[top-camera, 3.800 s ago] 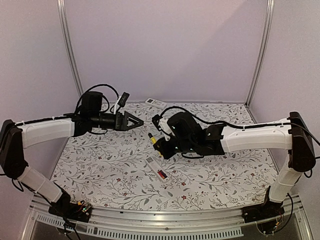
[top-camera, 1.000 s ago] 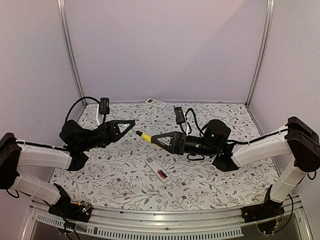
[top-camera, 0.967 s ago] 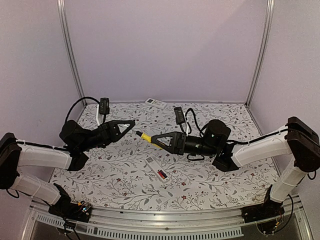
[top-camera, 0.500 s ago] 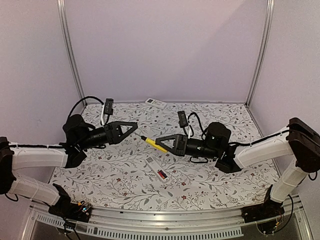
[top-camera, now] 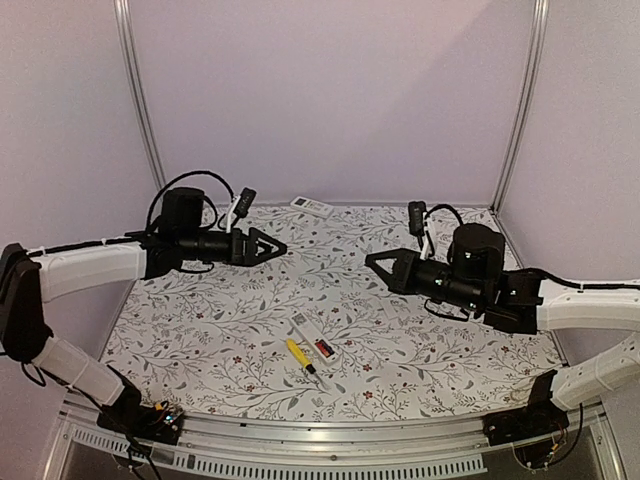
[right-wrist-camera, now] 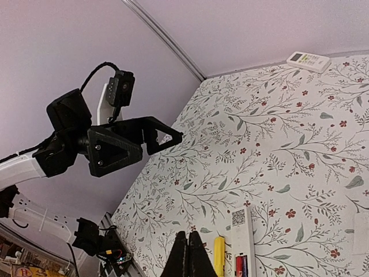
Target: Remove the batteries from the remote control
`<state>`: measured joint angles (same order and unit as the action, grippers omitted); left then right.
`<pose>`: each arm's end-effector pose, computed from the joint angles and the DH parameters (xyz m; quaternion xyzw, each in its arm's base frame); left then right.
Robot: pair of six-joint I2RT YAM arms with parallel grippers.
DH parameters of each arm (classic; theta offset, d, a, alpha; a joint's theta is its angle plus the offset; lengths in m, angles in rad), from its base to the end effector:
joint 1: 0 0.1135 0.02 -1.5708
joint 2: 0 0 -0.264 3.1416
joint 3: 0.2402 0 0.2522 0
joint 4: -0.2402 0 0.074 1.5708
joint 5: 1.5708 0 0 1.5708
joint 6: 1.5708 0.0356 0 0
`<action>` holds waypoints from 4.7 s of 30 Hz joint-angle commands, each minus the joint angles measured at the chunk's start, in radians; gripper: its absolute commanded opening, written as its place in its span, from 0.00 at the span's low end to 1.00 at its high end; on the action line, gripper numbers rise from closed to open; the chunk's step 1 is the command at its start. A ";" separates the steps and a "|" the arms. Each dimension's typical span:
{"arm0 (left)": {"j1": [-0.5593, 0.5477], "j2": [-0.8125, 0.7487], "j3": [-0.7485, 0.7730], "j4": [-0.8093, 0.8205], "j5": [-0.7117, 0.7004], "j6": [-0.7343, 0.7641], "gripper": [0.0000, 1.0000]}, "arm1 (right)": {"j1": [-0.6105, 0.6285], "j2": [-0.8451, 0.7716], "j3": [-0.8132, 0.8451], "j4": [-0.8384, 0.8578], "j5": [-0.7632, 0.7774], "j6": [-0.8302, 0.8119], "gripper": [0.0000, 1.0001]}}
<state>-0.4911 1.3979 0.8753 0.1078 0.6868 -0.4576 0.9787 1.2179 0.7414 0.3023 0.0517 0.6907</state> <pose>0.2625 -0.1660 0.2624 0.1971 0.7855 -0.4858 0.3288 0.1588 0.2328 0.2832 -0.0934 0.7601 0.4630 0.4462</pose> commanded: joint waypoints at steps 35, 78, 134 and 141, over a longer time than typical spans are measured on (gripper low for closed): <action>0.142 -0.272 -0.065 -0.280 -0.208 0.127 1.00 | 0.290 0.611 0.480 -0.505 0.057 -0.091 0.53; 0.149 -0.446 -0.110 -0.239 -0.262 0.109 1.00 | 0.340 1.017 0.963 -0.716 0.193 -0.131 0.00; -0.551 0.077 -0.072 0.615 -0.296 -0.345 0.53 | 0.203 0.144 0.309 -0.078 0.466 -0.039 0.00; -0.551 0.108 -0.054 0.622 -0.288 -0.362 0.33 | 0.204 0.150 0.308 -0.078 0.464 -0.038 0.00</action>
<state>-1.0275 1.4845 0.7921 0.7059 0.3851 -0.8093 1.1816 1.3571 1.0351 0.2043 0.5026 0.6643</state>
